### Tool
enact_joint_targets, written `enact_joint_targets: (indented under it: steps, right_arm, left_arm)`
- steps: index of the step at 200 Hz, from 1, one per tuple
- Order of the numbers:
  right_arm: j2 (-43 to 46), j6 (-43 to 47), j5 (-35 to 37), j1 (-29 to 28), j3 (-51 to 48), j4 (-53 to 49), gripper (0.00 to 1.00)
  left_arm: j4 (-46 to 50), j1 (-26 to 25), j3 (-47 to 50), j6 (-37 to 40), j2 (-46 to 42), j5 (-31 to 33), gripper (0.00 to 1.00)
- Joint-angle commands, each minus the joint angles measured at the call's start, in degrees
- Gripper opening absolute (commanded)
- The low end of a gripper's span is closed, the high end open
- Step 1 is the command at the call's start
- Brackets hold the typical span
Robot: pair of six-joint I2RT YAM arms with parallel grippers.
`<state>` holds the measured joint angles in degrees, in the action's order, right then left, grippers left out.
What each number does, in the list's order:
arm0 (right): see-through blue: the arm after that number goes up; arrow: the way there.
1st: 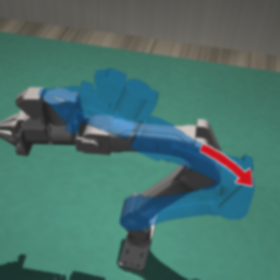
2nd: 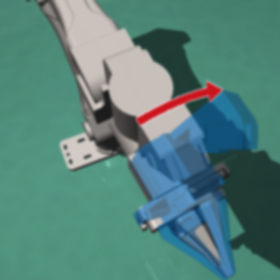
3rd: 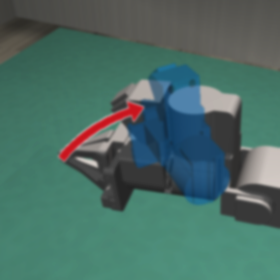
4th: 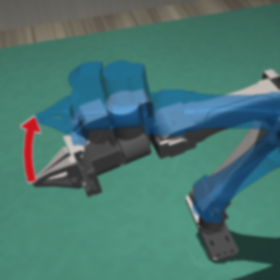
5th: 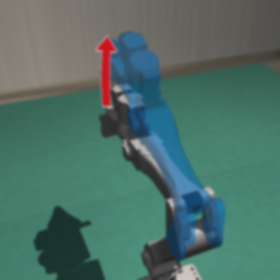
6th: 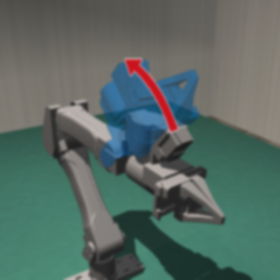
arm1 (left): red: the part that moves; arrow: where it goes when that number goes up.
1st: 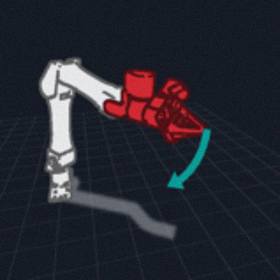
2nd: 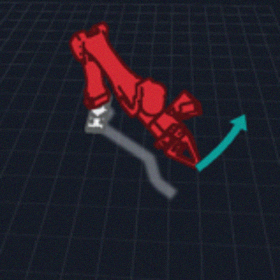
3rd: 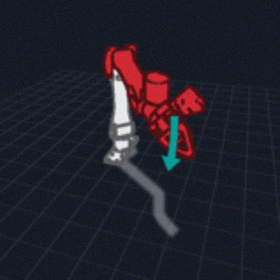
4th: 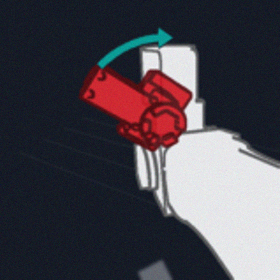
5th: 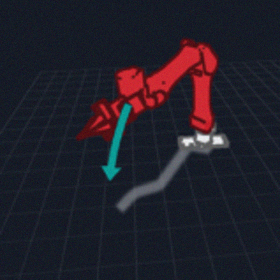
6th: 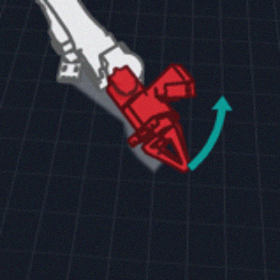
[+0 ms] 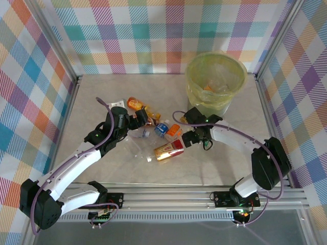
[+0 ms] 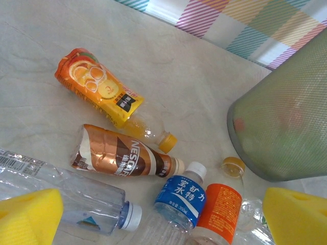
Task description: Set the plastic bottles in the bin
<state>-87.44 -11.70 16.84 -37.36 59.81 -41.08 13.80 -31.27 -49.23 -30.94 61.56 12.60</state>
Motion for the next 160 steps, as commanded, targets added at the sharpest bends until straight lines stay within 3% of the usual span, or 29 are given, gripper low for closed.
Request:
enact_joint_targets:
  steps: [1,98,160]
  right_arm:
    - [-2.19,3.8,-1.18,1.19,-0.05,3.68,1.0]
    - [-7.43,6.09,-2.07,2.82,1.71,5.3,0.99]
    - [-8.09,5.47,-3.7,2.85,1.71,4.09,0.85]
  left_arm:
    - [-0.62,0.86,-0.05,-0.94,0.25,-0.74,1.0]
    - [-0.44,1.35,0.14,-0.86,0.01,-1.0,1.0]
    - [-0.71,1.57,0.02,-0.84,0.35,-1.39,1.0]
